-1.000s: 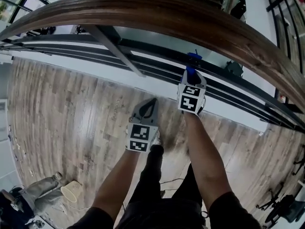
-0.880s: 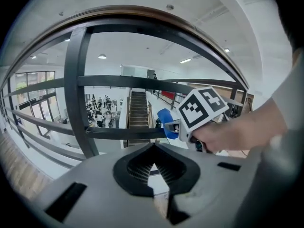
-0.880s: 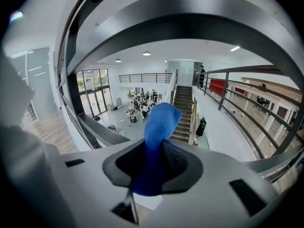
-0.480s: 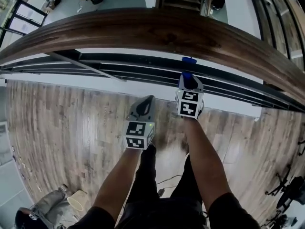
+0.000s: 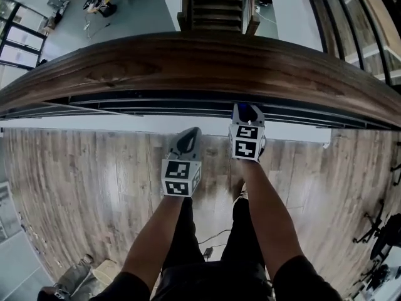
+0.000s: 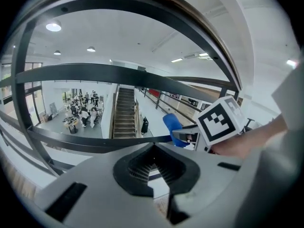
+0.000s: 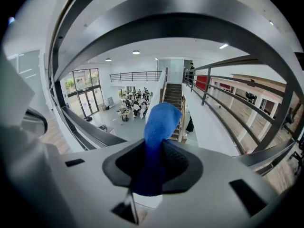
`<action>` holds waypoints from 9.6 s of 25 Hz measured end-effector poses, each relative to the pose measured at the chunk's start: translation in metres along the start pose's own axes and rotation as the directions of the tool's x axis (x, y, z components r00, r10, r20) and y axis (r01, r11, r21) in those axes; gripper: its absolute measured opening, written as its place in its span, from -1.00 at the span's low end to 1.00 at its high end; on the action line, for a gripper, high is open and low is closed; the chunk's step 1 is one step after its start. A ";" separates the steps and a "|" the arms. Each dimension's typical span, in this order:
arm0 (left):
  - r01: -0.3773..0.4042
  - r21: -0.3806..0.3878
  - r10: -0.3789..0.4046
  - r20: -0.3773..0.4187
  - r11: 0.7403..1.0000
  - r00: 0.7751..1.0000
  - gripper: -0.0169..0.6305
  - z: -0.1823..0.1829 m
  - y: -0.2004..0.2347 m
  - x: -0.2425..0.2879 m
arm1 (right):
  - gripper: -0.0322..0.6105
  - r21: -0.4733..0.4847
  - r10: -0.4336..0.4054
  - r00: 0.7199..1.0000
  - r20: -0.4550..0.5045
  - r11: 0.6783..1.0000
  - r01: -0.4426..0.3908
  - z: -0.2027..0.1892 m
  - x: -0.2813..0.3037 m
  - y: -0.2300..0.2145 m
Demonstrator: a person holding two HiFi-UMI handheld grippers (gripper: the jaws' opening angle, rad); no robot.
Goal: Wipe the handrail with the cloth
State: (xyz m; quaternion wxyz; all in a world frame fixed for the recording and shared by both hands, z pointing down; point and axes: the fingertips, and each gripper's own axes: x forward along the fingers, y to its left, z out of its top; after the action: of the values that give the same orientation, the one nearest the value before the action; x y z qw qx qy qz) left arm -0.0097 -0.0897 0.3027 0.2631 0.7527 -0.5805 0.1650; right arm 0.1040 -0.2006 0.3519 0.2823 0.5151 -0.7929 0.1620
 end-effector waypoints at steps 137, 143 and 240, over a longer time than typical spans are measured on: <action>-0.222 -0.173 0.210 -0.087 0.960 0.974 -0.93 -0.240 0.394 -0.116 | -0.58 -0.102 0.180 0.983 -0.038 0.978 -0.183 -0.082 0.204 0.419; -0.156 -0.076 0.147 -0.109 0.985 0.983 -0.94 -0.224 0.347 -0.089 | -0.58 -0.156 0.136 0.989 -0.050 0.977 -0.142 -0.094 0.189 0.353; 0.288 0.123 -0.257 -0.221 0.950 0.941 -0.93 -0.185 -0.253 0.269 | -0.58 0.198 -0.136 0.990 0.037 0.972 0.127 -0.239 -0.008 -0.420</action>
State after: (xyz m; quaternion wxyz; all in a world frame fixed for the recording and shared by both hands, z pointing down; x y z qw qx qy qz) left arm 0.3171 -0.1448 0.5490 0.2821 0.8232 -0.4264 0.2467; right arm 0.5547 -0.2388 0.5217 0.2206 0.5956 -0.7441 0.2070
